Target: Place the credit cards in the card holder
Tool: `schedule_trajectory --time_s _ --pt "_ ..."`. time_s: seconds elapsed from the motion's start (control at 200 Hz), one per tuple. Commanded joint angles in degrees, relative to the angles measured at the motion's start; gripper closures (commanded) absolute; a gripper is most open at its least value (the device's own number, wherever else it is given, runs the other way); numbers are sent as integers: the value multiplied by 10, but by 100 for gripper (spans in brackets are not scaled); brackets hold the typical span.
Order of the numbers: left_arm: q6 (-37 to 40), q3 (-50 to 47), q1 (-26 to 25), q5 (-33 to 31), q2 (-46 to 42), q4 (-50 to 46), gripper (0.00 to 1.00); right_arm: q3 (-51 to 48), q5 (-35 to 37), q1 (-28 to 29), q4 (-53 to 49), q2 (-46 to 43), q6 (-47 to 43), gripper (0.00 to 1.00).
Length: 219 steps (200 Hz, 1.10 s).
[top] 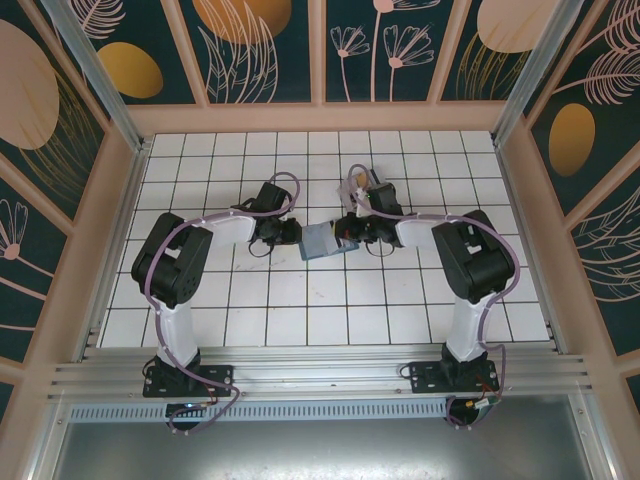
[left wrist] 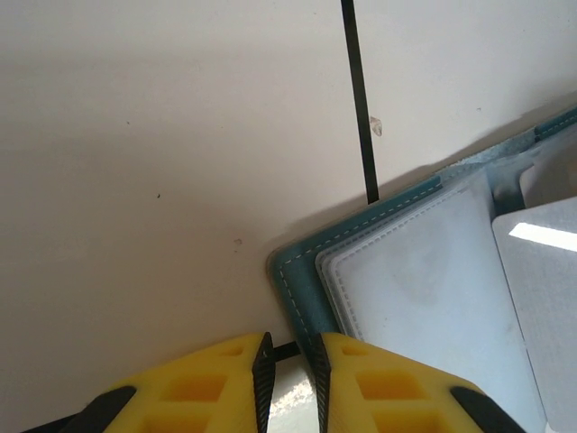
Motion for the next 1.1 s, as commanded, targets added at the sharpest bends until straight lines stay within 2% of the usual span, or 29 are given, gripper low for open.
schedule_trajectory --time_s 0.0,0.465,0.781,0.951,1.091 --pt "-5 -22 0 -4 38 -22 77 23 -21 -1 -1 19 -10 100" --pt "-5 -21 0 3 47 -19 82 48 -44 0 -14 56 -1 100" --pt "-10 -25 -4 11 46 -14 84 35 11 39 4 60 26 100" --pt "-14 -29 -9 15 44 -12 87 21 86 56 6 53 59 100" --pt "-15 -34 -10 15 43 -12 87 20 133 92 8 56 73 100"
